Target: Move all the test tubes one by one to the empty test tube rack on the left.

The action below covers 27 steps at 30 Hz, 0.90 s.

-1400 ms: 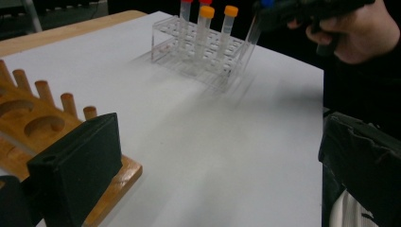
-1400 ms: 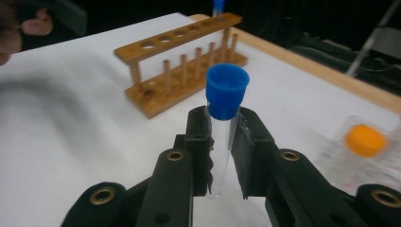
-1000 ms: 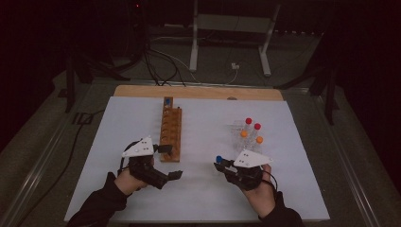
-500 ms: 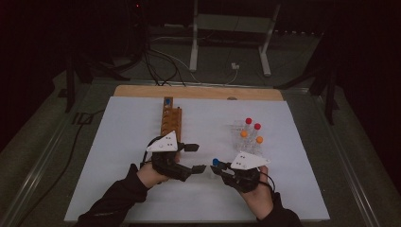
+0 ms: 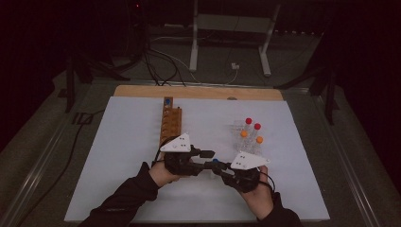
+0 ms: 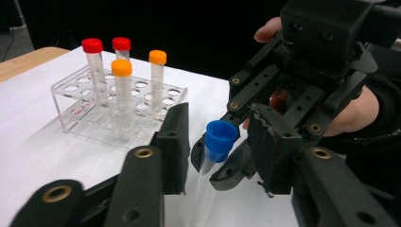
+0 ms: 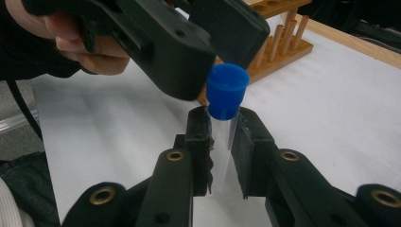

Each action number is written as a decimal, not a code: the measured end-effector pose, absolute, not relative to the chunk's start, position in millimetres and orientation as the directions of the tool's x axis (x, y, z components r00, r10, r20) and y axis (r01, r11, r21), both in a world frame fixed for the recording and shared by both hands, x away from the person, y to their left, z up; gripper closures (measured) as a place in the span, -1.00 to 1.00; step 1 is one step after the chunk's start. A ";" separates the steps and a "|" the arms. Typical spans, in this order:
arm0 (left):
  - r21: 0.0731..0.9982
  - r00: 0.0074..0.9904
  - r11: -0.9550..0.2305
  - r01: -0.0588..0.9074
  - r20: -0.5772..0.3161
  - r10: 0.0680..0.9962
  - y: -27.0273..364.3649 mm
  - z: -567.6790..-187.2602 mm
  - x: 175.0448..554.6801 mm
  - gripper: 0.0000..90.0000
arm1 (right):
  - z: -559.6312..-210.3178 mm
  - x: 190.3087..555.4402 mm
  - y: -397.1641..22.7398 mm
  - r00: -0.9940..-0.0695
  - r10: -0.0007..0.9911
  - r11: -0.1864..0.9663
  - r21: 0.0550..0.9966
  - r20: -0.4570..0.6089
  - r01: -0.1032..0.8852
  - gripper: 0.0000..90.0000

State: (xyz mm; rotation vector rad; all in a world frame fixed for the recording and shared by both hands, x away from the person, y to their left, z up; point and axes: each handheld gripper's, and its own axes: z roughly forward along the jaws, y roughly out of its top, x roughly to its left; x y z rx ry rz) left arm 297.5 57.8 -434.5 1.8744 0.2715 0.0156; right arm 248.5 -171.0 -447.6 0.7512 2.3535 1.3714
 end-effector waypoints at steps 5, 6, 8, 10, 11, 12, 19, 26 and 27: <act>0.942 0.976 -0.290 0.167 -0.117 0.182 53.2 -434.4 298.4 0.59 | -447.0 248.4 -171.2 -0.813 0.582 0.399 0.873 -0.006 0.280 0.71; 0.942 0.977 -0.291 0.168 -0.119 0.178 52.5 -434.3 298.3 0.60 | -446.9 248.4 -171.2 -0.813 0.583 0.400 0.873 -0.008 0.279 0.71; 0.943 0.977 -0.290 0.166 -0.116 0.181 51.5 -434.2 298.9 0.66 | -446.6 248.3 -171.4 -0.812 0.584 0.399 0.873 -0.007 0.279 0.71; 0.944 0.977 -0.289 0.162 -0.112 0.180 51.5 -434.0 299.6 0.67 | -446.3 248.2 -171.9 -0.810 0.586 0.398 0.874 -0.009 0.278 0.71; 0.944 0.979 -0.294 0.152 -0.102 0.179 51.5 -433.6 299.4 0.67 | -446.3 248.4 -172.1 -0.810 0.586 0.397 0.875 -0.008 0.279 0.70; 0.944 0.979 -0.297 0.148 -0.096 0.180 51.4 -433.4 299.1 0.68 | -446.3 248.5 -172.1 -0.810 0.587 0.396 0.875 -0.008 0.279 0.71; 0.944 0.983 -0.317 0.096 -0.039 0.181 49.9 -433.7 296.6 0.72 | -447.1 248.7 -171.6 -0.811 0.586 0.402 0.871 -0.006 0.284 0.70; 0.943 0.982 -0.323 0.079 -0.017 0.190 49.9 -431.8 295.8 0.74 | -447.3 248.8 -171.7 -0.807 0.590 0.390 0.876 -0.001 0.284 0.69; 0.943 0.980 -0.325 0.076 -0.011 0.198 50.3 -431.2 296.1 0.74 | -447.4 248.7 -171.8 -0.806 0.592 0.386 0.878 0.000 0.283 0.64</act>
